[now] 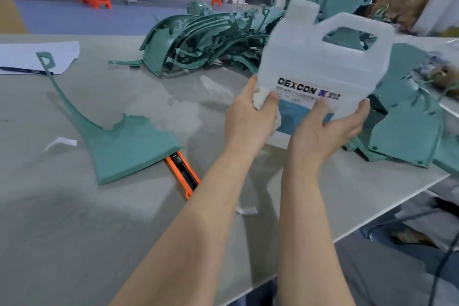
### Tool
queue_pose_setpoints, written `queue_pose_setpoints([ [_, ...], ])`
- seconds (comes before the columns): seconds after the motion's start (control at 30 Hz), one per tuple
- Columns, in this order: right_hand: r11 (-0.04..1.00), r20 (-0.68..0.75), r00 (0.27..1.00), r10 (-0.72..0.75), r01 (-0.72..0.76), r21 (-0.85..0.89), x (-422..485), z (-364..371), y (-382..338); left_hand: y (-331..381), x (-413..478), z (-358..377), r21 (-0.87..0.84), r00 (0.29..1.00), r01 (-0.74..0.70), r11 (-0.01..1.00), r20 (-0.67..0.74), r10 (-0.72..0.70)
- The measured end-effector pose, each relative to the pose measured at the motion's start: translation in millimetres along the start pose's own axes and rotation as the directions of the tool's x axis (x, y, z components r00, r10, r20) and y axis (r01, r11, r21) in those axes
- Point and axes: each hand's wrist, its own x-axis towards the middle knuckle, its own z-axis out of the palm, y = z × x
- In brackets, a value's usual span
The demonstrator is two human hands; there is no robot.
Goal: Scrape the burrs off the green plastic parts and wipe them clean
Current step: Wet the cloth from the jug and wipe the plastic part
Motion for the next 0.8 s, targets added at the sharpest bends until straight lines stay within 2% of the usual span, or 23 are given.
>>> queue_pose_setpoints([
  [0.17, 0.998, 0.207, 0.977, 0.042, -0.05, 0.035, -8.4, 36.1, -4.1, -2.8, 9.0, -42.3, 0.003, 0.991, -0.011, 1.0, -0.133, 0.012],
  [0.37, 0.991, 0.386, 0.915, 0.115, -0.13, 0.013, -22.7, 73.3, -2.7, -9.9, 5.8, -74.1, 0.264, 0.972, 0.069, 0.962, -0.237, -0.005],
  [0.47, 0.991, 0.427, 0.896, 0.12, -0.133, -0.001, -30.9, 81.4, 6.8, -12.5, 4.4, -89.7, 0.381, 0.974, 0.122, 0.917, -0.225, -0.036],
  [0.57, 0.985, 0.41, 0.899, 0.15, -0.171, 0.014, -31.7, 82.2, 17.1, -5.6, 7.6, -104.4, 0.494, 0.984, 0.136, 0.859, -0.167, -0.06],
  [0.67, 0.98, 0.397, 0.904, 0.159, -0.194, 0.049, -37.2, 77.9, 30.0, 11.7, 15.3, -113.1, 0.531, 0.974, 0.066, 0.845, -0.219, 0.062],
  [0.73, 0.964, 0.387, 0.894, 0.225, -0.261, 0.042, -43.4, 77.6, 38.0, 25.1, 22.2, -114.0, 0.518, 0.941, -0.039, 0.855, -0.268, 0.205],
  [0.8, 0.95, 0.381, 0.88, 0.283, -0.311, 0.013, -46.9, 79.7, 41.8, 36.9, 30.0, -111.3, 0.523, 0.915, -0.137, 0.841, -0.259, 0.31],
])
